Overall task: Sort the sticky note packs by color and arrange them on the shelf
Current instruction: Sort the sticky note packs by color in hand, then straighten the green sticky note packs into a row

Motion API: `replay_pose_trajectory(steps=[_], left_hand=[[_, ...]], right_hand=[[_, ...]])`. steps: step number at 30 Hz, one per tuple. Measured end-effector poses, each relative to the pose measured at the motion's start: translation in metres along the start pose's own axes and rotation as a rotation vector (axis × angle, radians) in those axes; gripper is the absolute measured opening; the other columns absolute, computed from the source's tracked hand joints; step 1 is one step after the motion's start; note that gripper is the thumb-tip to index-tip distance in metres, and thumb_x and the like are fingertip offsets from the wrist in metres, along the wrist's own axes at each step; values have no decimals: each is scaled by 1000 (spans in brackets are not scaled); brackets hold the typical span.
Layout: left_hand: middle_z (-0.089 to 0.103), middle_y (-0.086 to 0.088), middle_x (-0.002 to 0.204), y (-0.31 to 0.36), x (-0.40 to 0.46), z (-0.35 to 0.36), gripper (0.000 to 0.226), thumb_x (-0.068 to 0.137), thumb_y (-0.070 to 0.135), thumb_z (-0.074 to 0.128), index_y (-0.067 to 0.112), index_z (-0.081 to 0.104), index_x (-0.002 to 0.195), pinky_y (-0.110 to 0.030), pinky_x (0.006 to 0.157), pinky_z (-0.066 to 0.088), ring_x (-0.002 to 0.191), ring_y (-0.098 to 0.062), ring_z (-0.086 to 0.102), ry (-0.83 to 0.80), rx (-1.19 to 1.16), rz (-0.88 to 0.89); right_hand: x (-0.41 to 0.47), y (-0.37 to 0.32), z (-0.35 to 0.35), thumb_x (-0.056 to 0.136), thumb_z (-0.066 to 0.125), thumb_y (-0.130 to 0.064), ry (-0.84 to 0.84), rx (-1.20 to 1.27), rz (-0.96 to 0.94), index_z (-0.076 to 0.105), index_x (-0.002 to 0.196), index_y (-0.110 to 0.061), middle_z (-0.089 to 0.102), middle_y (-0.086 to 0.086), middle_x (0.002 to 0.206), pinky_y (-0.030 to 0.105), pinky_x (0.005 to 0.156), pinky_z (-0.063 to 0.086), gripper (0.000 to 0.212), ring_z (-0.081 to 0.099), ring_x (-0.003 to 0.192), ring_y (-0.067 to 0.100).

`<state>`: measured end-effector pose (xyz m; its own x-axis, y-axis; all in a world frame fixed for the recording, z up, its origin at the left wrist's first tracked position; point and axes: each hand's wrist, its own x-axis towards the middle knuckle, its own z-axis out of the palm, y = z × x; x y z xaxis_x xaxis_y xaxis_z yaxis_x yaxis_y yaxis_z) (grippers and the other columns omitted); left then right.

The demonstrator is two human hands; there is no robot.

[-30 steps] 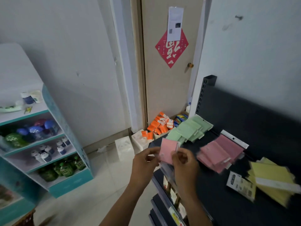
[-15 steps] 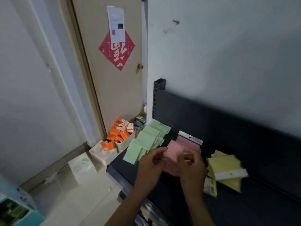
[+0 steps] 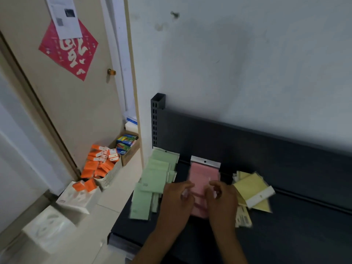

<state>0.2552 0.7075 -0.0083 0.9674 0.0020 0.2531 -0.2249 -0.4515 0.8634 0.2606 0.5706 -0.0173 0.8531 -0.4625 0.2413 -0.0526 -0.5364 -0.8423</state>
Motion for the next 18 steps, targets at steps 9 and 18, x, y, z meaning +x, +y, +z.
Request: replay_pose_trajectory(steps=[9,18], left_hand=[[64,19,107,-22,12,-44,32,84,6,57,29,69,103,-19,91,46,108,-7,59,153,-42,155],[57,18,112,-86,33,-111,32,90,8,66,29,65,114,-28,93,42,110,-11,50,196,216,111]], right_hand=[[-21,-37,25,93,65,-13,87,51,-32,64,105,-27,52,-6,102,18,71,43,19,55,84,8],[-48,-59,71,93,63,-7,-89,121,-90,65,104,-22,56,-12,98,17,76,48,19,58,88,3]])
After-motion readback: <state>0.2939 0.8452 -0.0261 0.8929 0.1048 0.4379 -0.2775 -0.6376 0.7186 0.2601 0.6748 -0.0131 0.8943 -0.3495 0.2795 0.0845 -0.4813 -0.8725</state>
